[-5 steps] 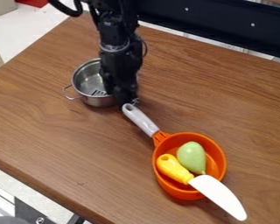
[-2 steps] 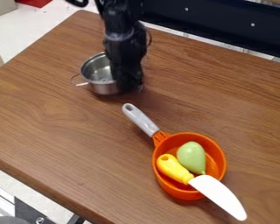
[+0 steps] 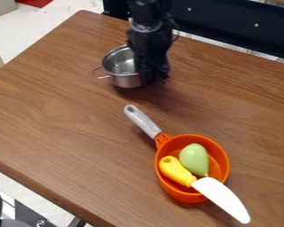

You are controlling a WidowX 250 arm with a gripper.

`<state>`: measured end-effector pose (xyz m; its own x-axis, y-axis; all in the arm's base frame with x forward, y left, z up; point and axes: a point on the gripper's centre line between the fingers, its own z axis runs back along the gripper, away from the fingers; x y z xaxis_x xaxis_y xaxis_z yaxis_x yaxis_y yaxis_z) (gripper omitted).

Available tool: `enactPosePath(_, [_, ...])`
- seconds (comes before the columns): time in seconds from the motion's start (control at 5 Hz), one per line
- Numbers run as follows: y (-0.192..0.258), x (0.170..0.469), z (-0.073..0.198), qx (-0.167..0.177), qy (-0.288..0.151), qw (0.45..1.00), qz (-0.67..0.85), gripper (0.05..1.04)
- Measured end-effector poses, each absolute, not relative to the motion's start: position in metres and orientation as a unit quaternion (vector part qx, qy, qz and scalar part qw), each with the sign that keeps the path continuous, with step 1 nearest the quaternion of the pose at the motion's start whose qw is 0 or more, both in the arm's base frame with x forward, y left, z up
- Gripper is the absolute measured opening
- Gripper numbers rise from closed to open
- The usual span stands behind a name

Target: Move the silver pot to the right side of the table

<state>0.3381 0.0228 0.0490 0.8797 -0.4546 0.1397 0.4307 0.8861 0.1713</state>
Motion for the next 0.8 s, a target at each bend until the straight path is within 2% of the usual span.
enactPosePath(0.4, [-0.022, 0.343, 0.053, 0.082, -0.102, 0.96, -0.247, 0.056])
enactPosePath(0.8, [-0.073, 0.332, 0.053, 0.083, -0.1, 0.95, -0.284, 0.056])
